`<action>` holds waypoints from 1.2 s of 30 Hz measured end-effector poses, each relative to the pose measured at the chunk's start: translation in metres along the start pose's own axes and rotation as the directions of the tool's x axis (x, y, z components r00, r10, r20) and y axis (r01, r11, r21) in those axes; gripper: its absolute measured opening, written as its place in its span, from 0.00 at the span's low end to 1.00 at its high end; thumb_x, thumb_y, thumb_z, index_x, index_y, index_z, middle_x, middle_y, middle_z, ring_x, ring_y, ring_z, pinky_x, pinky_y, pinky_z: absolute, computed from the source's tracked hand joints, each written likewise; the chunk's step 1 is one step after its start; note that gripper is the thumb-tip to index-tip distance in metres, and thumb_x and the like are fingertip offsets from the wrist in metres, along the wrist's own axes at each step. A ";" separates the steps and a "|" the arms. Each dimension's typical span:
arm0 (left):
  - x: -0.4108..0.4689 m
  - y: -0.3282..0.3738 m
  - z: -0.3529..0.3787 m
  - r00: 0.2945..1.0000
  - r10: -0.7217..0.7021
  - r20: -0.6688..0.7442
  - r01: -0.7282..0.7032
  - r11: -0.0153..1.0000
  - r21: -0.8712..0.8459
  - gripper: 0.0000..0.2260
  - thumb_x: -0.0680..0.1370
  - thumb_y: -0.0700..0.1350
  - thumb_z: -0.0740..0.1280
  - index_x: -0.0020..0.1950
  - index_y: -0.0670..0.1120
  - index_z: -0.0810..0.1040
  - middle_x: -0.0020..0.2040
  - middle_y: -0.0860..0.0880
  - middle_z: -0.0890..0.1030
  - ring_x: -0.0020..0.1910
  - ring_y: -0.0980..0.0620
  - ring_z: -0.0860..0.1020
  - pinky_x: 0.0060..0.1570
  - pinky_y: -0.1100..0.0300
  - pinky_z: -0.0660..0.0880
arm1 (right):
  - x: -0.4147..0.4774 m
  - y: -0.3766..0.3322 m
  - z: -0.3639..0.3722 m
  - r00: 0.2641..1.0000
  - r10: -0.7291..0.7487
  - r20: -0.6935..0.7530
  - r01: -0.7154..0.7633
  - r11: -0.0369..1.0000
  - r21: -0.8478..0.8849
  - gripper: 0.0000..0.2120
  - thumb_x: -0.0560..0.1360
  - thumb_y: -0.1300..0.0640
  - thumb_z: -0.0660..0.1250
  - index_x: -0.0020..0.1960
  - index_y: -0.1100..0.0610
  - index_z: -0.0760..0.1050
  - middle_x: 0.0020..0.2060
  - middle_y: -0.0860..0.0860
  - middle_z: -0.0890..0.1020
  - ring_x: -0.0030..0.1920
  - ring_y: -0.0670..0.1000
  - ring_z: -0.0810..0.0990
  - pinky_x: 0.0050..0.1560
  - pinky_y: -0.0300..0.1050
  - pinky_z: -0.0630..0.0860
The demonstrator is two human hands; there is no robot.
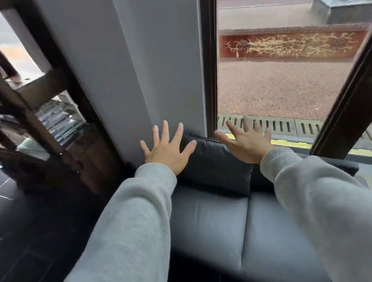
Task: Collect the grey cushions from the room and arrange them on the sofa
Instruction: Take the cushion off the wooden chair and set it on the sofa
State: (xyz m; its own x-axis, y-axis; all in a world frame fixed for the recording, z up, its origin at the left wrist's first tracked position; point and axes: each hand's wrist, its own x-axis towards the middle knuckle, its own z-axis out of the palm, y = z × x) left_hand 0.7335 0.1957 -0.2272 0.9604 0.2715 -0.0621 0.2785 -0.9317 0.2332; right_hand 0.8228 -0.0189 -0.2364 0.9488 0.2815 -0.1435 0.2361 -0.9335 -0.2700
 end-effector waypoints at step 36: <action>-0.774 -0.506 -0.170 0.140 -0.944 -0.299 0.966 0.197 -0.169 0.35 0.80 0.74 0.45 0.84 0.64 0.40 0.85 0.47 0.33 0.84 0.41 0.33 0.78 0.32 0.36 | -0.539 -0.711 0.168 0.218 -0.963 0.160 0.972 0.229 0.054 0.48 0.71 0.18 0.38 0.85 0.40 0.46 0.85 0.56 0.42 0.83 0.63 0.43 0.78 0.70 0.38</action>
State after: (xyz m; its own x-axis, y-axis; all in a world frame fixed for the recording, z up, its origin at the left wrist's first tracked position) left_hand -0.1516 0.4983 -0.1325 -0.1301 0.9896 0.0609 0.9813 0.1197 0.1504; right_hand 0.1081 0.5306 -0.1265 -0.0544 0.9956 0.0763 0.9648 0.0721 -0.2530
